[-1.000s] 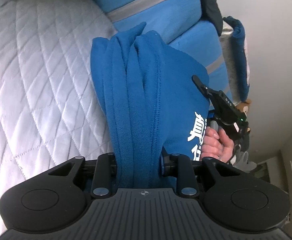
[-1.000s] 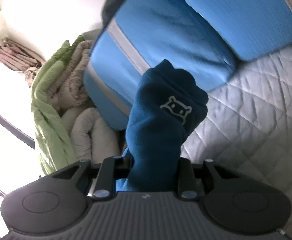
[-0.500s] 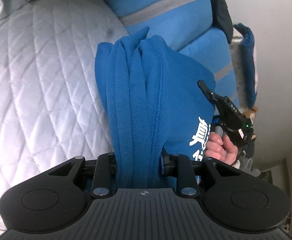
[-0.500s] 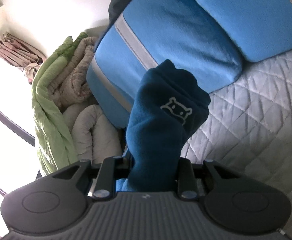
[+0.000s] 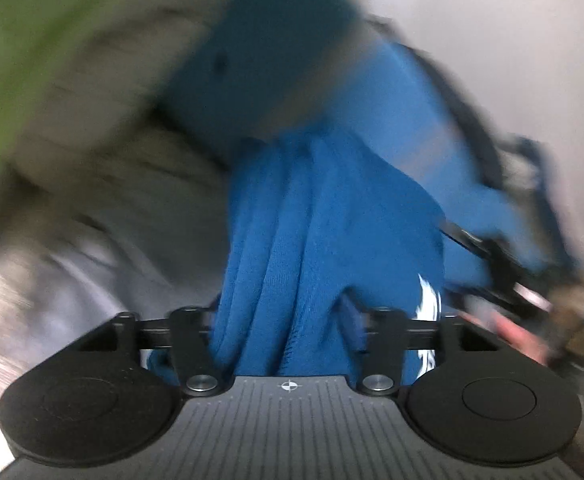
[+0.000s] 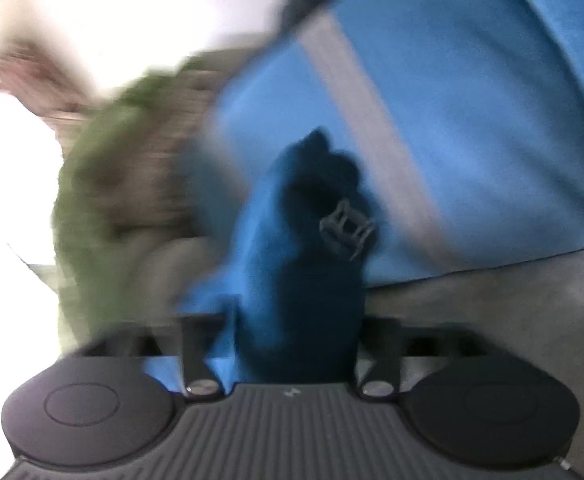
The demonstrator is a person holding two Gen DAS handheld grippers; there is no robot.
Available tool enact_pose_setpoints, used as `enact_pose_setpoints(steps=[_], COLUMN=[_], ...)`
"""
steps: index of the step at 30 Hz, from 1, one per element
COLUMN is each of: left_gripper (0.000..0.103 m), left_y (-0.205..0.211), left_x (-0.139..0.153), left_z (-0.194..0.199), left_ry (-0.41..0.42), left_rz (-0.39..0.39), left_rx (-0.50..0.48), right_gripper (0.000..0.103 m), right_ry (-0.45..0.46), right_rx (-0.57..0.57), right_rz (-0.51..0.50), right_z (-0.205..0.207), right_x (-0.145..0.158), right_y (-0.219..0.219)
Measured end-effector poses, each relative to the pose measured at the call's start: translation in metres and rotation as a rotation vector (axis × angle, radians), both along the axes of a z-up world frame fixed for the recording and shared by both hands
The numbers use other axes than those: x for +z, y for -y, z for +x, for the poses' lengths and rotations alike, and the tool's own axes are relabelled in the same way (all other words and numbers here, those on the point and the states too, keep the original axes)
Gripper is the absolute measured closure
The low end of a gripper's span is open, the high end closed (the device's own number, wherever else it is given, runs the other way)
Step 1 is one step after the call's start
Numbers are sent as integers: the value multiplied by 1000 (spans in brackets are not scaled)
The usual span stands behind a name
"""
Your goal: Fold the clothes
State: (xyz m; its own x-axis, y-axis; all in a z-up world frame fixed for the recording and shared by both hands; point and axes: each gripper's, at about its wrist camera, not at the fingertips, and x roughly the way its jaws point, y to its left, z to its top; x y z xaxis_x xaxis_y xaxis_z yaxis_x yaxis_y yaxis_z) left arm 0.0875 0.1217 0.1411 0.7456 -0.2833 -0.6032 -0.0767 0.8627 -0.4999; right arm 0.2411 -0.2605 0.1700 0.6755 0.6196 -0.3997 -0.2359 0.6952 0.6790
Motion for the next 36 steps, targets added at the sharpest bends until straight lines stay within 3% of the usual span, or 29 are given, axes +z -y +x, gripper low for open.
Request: enact_pose_setpoints(steps=[3, 7, 15, 20, 26, 32, 36], left_gripper=[38, 38, 38, 33, 33, 33, 22], left_y=[9, 21, 27, 34, 58, 102, 102], left_x=[-13, -22, -11, -6, -15, -38, -57], left_z=[6, -10, -47, -65, -54, -34, -27], left_ry=[-29, -3, 50, 79, 124, 193, 154], left_rz=[180, 208, 252, 278, 282, 461, 488], left_rx=[81, 84, 31, 28, 7, -87, -99], right_gripper=[1, 1, 1, 1, 1, 1, 1], right_ry=[16, 29, -32, 18, 75, 132, 114], right_rx=[-22, 21, 11, -7, -19, -37, -66], right_rz=[-184, -309, -316, -392, -470, -551, -563], right_z=[-9, -37, -77, -107, -150, -200, -219], right_x=[-13, -39, -55, -36, -16, -11, -16], right_y=[-11, 1, 46, 64, 89, 122, 146])
